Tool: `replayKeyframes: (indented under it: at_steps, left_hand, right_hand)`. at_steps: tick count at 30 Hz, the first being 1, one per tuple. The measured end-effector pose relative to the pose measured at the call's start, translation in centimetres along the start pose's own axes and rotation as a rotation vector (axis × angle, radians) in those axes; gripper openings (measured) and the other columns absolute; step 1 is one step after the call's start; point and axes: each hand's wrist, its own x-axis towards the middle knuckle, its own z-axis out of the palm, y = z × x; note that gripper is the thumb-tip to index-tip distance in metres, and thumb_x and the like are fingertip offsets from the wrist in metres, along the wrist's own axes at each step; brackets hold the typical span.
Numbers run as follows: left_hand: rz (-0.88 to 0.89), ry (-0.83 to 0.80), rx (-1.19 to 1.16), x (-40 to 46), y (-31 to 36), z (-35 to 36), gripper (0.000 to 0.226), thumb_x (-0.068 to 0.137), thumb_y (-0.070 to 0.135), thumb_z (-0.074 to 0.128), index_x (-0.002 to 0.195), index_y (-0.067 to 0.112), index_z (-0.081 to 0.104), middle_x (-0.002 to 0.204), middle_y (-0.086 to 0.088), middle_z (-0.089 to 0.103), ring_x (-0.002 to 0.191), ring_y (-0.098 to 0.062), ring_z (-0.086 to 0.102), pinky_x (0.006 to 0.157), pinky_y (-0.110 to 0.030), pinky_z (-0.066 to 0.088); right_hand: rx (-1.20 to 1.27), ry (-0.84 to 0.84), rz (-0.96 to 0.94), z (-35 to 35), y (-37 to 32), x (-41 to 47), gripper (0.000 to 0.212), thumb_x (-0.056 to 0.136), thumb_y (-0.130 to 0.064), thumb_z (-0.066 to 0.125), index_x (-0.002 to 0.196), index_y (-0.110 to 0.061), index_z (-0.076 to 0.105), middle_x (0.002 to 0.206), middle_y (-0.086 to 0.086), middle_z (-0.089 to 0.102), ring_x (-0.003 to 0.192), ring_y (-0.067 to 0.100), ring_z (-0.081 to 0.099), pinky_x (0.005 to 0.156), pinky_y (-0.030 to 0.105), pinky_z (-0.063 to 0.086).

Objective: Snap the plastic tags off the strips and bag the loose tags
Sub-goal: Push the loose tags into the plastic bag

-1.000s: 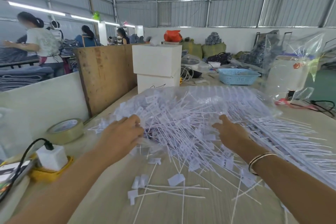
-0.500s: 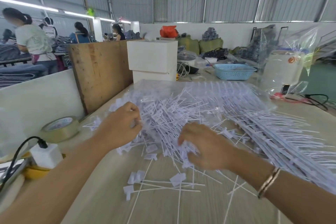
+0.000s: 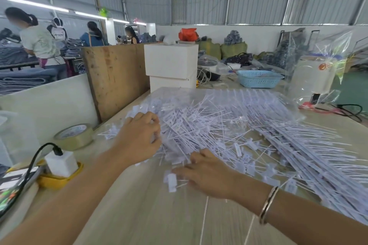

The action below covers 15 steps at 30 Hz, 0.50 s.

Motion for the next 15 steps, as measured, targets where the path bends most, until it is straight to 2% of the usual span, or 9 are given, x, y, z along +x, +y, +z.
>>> replayKeyframes:
  at_steps: [2, 4, 6, 9, 11, 13, 15]
  left_hand:
    - [0.078, 0.009, 0.049, -0.5, 0.4, 0.0, 0.015, 0.077, 0.021, 0.062, 0.092, 0.024, 0.063, 0.129, 0.007, 0.047, 0.119, -0.019, 0.036, 0.090, -0.033, 0.025]
    - [0.160, 0.020, 0.085, -0.8, 1.0, 0.0, 0.026, 0.069, 0.016, 0.063, 0.093, 0.026, 0.064, 0.131, 0.005, 0.049, 0.122, -0.022, 0.033, 0.089, -0.036, 0.023]
    - [0.200, 0.037, 0.130, -0.7, 1.6, -0.1, 0.024, 0.068, 0.015, 0.065, 0.089, 0.026, 0.067, 0.129, 0.004, 0.054, 0.121, -0.024, 0.033, 0.088, -0.037, 0.022]
    - [0.205, 0.030, 0.164, -0.4, 1.9, -0.1, 0.012, 0.074, 0.017, 0.064, 0.084, 0.024, 0.069, 0.130, 0.002, 0.054, 0.123, -0.027, 0.038, 0.088, -0.037, 0.019]
    - [0.184, 0.030, 0.148, -0.3, 1.7, 0.1, 0.011, 0.076, 0.020, 0.058, 0.080, 0.022, 0.068, 0.131, 0.003, 0.053, 0.124, -0.027, 0.038, 0.088, -0.036, 0.017]
    - [0.147, 0.026, 0.127, -0.2, 1.7, 0.4, 0.021, 0.076, 0.025, 0.047, 0.080, 0.022, 0.067, 0.133, 0.007, 0.050, 0.127, -0.023, 0.033, 0.089, -0.034, 0.015]
    - [0.135, 0.034, 0.099, -0.1, 1.6, 0.6, 0.028, 0.074, 0.027, 0.041, 0.081, 0.022, 0.067, 0.133, 0.008, 0.049, 0.128, -0.021, 0.032, 0.088, -0.034, 0.015]
  right_hand:
    - [0.070, 0.014, -0.006, -0.5, 1.1, -1.0, 0.055, 0.094, -0.021, 0.043, 0.147, -0.029, 0.030, 0.144, -0.011, 0.044, 0.111, 0.018, 0.038, 0.088, 0.029, 0.016]
    - [0.203, -0.002, -0.099, -1.6, 1.4, -2.1, 0.062, 0.082, -0.018, 0.048, 0.142, -0.032, 0.039, 0.150, -0.011, 0.035, 0.118, 0.017, 0.038, 0.093, 0.028, 0.012]
    - [0.248, -0.078, -0.297, -2.5, 1.2, -3.5, 0.069, 0.068, -0.024, 0.053, 0.136, -0.037, 0.043, 0.152, -0.011, 0.028, 0.129, 0.017, 0.030, 0.102, 0.032, 0.005]
    - [0.137, -0.170, -0.492, -2.2, 0.0, -5.1, 0.073, 0.074, -0.039, 0.068, 0.140, -0.038, 0.038, 0.157, -0.008, 0.015, 0.142, 0.017, 0.015, 0.114, 0.041, 0.001]
    - [0.072, -0.164, -0.476, -1.8, -0.8, -4.9, 0.075, 0.079, -0.042, 0.067, 0.144, -0.035, 0.032, 0.158, -0.004, 0.015, 0.144, 0.017, 0.014, 0.118, 0.039, 0.001]
    - [0.130, -0.134, -0.385, -1.7, -1.5, -3.5, 0.076, 0.082, -0.032, 0.066, 0.147, -0.027, 0.028, 0.157, 0.004, 0.019, 0.143, 0.021, 0.018, 0.117, 0.035, 0.003]
    - [0.198, -0.136, -0.193, -1.7, -2.3, -1.5, 0.070, 0.087, -0.025, 0.059, 0.148, -0.020, 0.025, 0.154, 0.010, 0.024, 0.138, 0.029, 0.028, 0.114, 0.042, 0.019]
